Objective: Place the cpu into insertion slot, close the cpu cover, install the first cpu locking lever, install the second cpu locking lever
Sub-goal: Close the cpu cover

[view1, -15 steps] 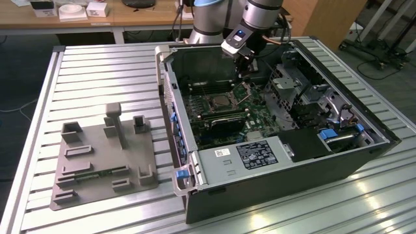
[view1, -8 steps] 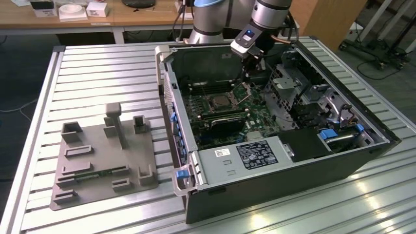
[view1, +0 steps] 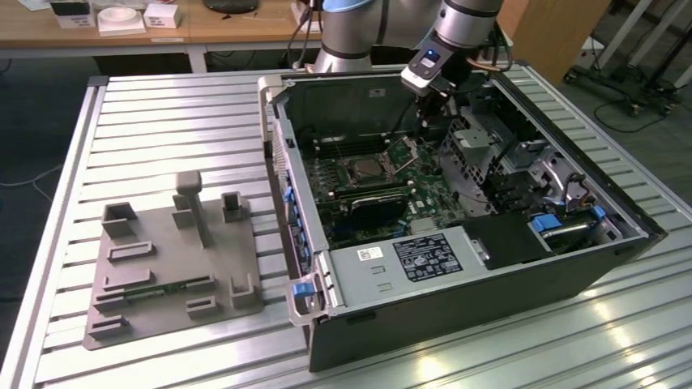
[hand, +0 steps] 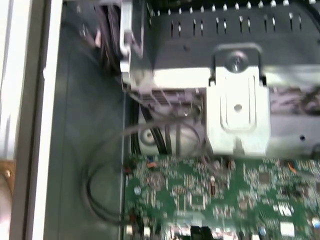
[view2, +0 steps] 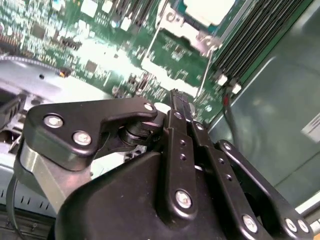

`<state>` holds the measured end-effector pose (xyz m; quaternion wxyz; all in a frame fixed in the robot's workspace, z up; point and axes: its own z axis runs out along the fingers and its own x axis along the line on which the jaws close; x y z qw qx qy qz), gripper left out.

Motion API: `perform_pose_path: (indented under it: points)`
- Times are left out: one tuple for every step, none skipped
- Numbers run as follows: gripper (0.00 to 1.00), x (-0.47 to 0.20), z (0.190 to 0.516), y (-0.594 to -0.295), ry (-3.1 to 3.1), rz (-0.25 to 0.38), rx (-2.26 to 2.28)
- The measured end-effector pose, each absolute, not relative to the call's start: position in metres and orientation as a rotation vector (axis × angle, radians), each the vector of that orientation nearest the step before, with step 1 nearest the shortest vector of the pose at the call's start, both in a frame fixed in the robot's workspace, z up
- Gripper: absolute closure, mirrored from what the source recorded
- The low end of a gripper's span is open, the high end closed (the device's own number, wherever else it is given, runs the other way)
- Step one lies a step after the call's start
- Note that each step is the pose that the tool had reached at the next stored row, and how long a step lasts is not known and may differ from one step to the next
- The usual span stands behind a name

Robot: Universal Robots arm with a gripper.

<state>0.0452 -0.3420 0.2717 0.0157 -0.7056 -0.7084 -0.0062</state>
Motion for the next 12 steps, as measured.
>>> perform_pose_path:
  points:
    - [0.9,0.047,0.271,-0.342,-2.204,-0.019,-2.195]
    - [0.9,0.049,0.271,-0.342,-2.204,-0.019,-2.195]
    - [0.9,0.051,0.27,-0.342,-2.204,-0.019,-2.195]
    - [0.9,0.052,0.269,-0.341,-2.204,-0.019,-2.195]
    - [0.9,0.053,0.267,-0.341,-2.204,-0.018,-2.195]
    - [0.9,0.054,0.266,-0.341,-2.203,-0.018,-2.195]
    - [0.9,0.054,0.264,-0.341,-2.203,-0.018,-2.195]
    - [0.9,0.055,0.262,-0.341,-2.203,-0.018,-2.195]
    - [0.9,0.056,0.26,-0.341,-2.203,-0.018,-2.195]
    - [0.9,0.057,0.258,-0.341,-2.203,-0.017,-2.194]
    - [0.9,0.057,0.256,-0.341,-2.203,-0.017,-2.194]
    - [0.9,0.058,0.255,-0.341,-2.203,-0.017,-2.194]
